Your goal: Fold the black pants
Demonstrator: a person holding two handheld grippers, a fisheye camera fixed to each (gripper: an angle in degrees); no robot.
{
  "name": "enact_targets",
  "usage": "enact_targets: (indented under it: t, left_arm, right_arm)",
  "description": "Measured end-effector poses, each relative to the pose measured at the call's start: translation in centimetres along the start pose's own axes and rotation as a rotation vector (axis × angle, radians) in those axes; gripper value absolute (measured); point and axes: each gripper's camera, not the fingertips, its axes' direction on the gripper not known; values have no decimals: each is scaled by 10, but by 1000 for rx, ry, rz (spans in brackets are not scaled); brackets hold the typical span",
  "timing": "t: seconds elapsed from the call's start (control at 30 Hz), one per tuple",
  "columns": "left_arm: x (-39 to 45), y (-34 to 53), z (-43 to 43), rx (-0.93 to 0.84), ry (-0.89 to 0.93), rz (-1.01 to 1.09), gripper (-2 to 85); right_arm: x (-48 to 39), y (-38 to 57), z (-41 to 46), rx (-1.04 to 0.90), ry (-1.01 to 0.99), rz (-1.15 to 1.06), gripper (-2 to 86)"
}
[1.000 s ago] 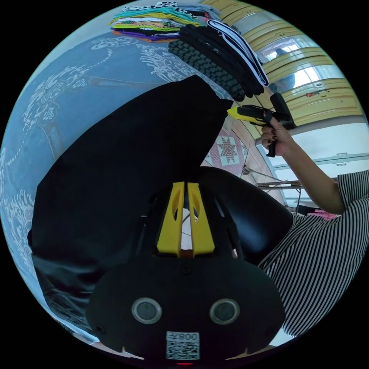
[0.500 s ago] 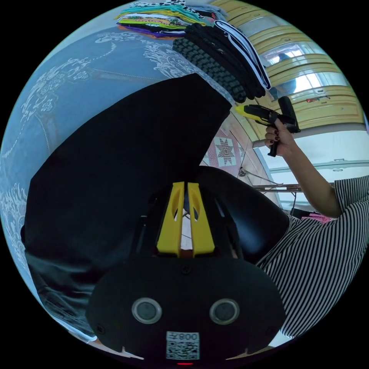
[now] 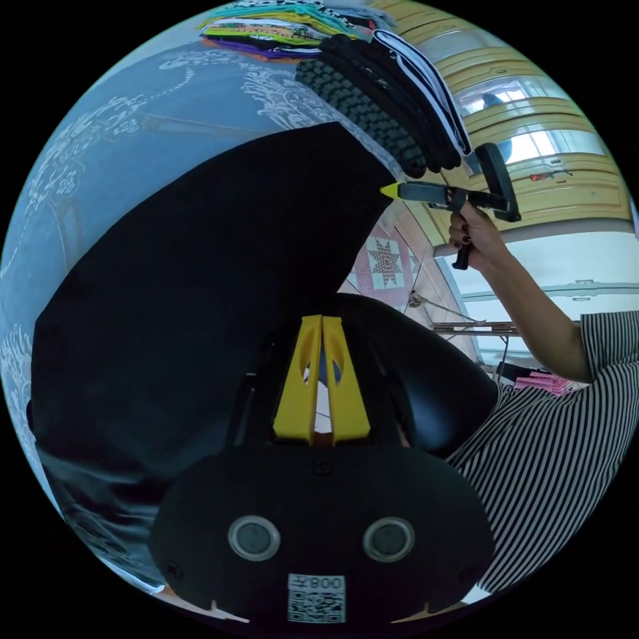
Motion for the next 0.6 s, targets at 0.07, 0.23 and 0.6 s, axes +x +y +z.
enact_targets:
  t: [0.07, 0.23, 0.6]
  left_arm:
    - [-3, 4, -12, 32, 15, -1, 4]
    - [-10, 3, -33, 72, -17, -6, 10]
    - [-28, 10, -76, 55, -53, 7, 0]
  right_arm:
    - [-25, -10, -22, 5, 84, -39, 3]
    - [-101, -44, -50, -8, 288, -223, 17]
    - [-212, -118, -81, -127, 505, -485, 19]
